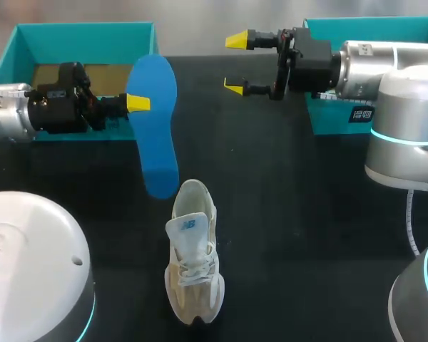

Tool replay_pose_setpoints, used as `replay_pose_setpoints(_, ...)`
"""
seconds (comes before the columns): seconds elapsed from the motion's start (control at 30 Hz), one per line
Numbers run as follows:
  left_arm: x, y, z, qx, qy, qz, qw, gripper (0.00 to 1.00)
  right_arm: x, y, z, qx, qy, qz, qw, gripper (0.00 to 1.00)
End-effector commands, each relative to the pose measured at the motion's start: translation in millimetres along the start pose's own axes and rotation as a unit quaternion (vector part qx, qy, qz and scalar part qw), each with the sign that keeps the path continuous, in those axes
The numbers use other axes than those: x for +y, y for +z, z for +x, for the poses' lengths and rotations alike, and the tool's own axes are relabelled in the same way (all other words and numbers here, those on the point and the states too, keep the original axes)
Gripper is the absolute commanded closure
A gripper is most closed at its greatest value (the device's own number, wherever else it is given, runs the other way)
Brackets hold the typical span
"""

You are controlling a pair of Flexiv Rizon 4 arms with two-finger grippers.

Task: Take the shoe out of the shoebox, open the shoe tongue, remove and reinsert the insole, then place the shoe into the shoebox

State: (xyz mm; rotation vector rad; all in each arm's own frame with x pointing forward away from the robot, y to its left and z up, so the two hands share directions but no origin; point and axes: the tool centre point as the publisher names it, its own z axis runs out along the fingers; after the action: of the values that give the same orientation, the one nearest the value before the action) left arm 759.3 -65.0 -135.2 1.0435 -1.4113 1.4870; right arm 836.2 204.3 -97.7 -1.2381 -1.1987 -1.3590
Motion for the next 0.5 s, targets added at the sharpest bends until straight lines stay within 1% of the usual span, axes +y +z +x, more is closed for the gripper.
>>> replay_pose_setpoints(0.03, -0.5, 2.7, -7.4, -0.001, -0.019, -0.002, 1.0, 1.0, -0.3, 1.2, 0.0, -0.001, 0.0, 0.0, 1.0, 0.0)
replay_pose_setpoints(0.2, -1.1, 5.6, -12.3, -0.019, -0.03, 0.0, 0.999, 1.0, -0.3, 1.2, 0.0, -0.001, 0.0, 0.0, 1.0, 0.0)
replay_pose_setpoints(0.3, -2.7, 6.8, -15.1, -0.019, -0.04, 0.006, 0.999, 1.0, -0.3, 1.2, 0.0, -0.001, 0.0, 0.0, 1.0, 0.0)
replay_pose_setpoints(0.33, -3.3, 7.0, -16.3, -0.019, -0.04, 0.012, 0.999, 1.0, -0.4, 1.2, -0.3, -0.007, -0.003, 0.001, 1.0, 0.0)
replay_pose_setpoints(0.4, -3.3, 7.0, -16.3, -0.019, -0.04, 0.012, 0.999, 1.0, -1.3, 0.9, -0.1, -0.02, -0.002, 0.001, 1.0, 0.0)
replay_pose_setpoints(0.5, -3.3, 7.0, -16.3, -0.019, -0.04, 0.012, 0.999, 1.0, -3.9, 0.8, 5.0, -0.041, 0.002, 0.001, 0.999, 0.0)
